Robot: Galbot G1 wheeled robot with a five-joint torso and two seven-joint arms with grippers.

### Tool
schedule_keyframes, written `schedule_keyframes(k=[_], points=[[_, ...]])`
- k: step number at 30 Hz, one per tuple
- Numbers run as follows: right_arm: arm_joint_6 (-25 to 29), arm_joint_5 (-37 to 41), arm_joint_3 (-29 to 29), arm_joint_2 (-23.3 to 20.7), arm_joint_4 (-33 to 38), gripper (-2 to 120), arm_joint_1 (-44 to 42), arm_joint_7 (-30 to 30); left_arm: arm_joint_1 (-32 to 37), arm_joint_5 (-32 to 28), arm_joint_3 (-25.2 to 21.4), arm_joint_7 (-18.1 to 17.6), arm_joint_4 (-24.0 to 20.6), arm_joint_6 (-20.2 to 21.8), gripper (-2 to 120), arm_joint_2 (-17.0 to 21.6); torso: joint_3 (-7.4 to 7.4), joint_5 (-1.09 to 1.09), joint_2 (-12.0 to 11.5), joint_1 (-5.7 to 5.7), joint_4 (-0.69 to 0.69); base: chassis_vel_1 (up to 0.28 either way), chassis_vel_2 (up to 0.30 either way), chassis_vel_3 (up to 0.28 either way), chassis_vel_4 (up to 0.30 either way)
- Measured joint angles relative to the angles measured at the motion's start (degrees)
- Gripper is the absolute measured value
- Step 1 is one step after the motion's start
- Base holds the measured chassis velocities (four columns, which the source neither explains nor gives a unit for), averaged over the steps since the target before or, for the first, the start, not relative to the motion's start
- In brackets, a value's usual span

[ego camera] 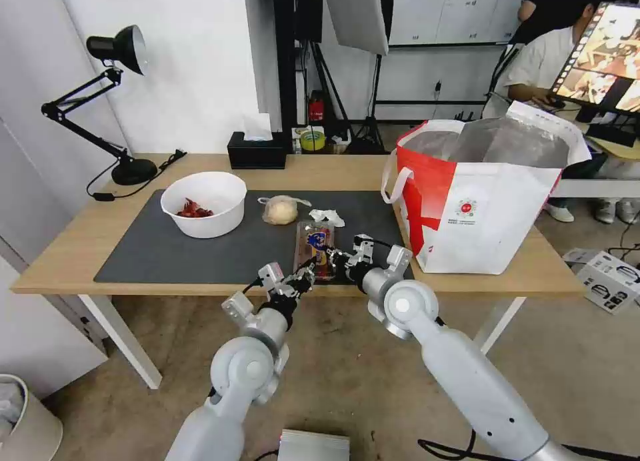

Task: Pick up the trash from the table and place it into the takeout bag.

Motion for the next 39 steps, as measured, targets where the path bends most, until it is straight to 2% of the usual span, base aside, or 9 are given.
schedule_keyframes(k=[2, 8, 10, 12, 13, 16, 25, 30, 39], points=[[0.01, -0.02, 0.01, 0.01, 0.02, 0, -0.01, 0.02, 0.34, 0.45, -0.34, 0.35, -0.45, 0.00, 43, 0.24, 0.00, 0.00, 0.00, 0.00, 0.00, 0.000, 0.000, 0.000, 0.000], [0.05, -0.06, 0.80, 0.15, 0.41, 0, -0.12, 0.27, 4.54, 9.27, -4.67, 5.58, -3.33, -2.78, 70, 3.64, 0.01, -0.01, 0.00, 0.01, 0.00, 0.000, 0.000, 0.000, 0.000], [0.05, -0.05, 0.97, 0.20, 0.48, 0, -0.15, 0.30, 4.99, 10.49, -5.27, 6.13, -3.56, -3.12, 72, 4.02, 0.01, -0.01, 0.00, 0.00, 0.00, 0.000, 0.000, 0.000, 0.000], [0.05, 0.02, 1.58, 0.30, 0.96, 0, -0.34, 0.37, 7.24, 17.78, -7.78, 8.09, -4.27, -4.59, 85, 5.67, 0.01, -0.02, 0.00, 0.01, 0.00, 0.000, 0.000, 0.000, 0.000], [0.05, 0.02, 1.58, 0.30, 0.96, 0, -0.34, 0.37, 7.24, 17.78, -7.78, 8.09, -4.27, -4.59, 85, 5.67, 0.01, -0.02, 0.00, 0.01, 0.00, 0.000, 0.000, 0.000, 0.000], [0.07, 0.31, 2.61, 0.38, 1.95, 0, -0.79, 0.39, 9.96, 27.23, -10.71, 9.93, -4.41, -6.57, 97, 7.52, 0.01, -0.01, 0.00, 0.00, 0.00, 0.000, 0.000, 0.000, 0.000], [0.10, 1.63, 4.71, 0.44, 4.97, 0, -1.52, 0.59, 14.09, 35.42, -14.72, 11.37, -3.88, -10.14, 100, 8.54, 0.00, 0.00, 0.00, 0.00, 0.00, 0.000, 0.000, 0.000, 0.000], [0.08, 5.43, 7.21, 0.04, 10.43, 0, -1.09, 2.35, 16.78, 42.22, -17.76, 13.05, -1.68, -14.43, 100, 8.24, 0.00, -0.01, 0.00, 0.01, 0.00, 0.000, 0.000, 0.000, 0.000], [-0.02, 11.40, 12.30, 1.03, 17.69, 0, 3.36, 8.71, 18.74, 44.89, -18.63, 13.11, -0.47, -17.11, 100, 6.75, 0.00, 0.01, 0.00, 0.00, 0.00, 0.000, 0.000, 0.000, 0.000]])
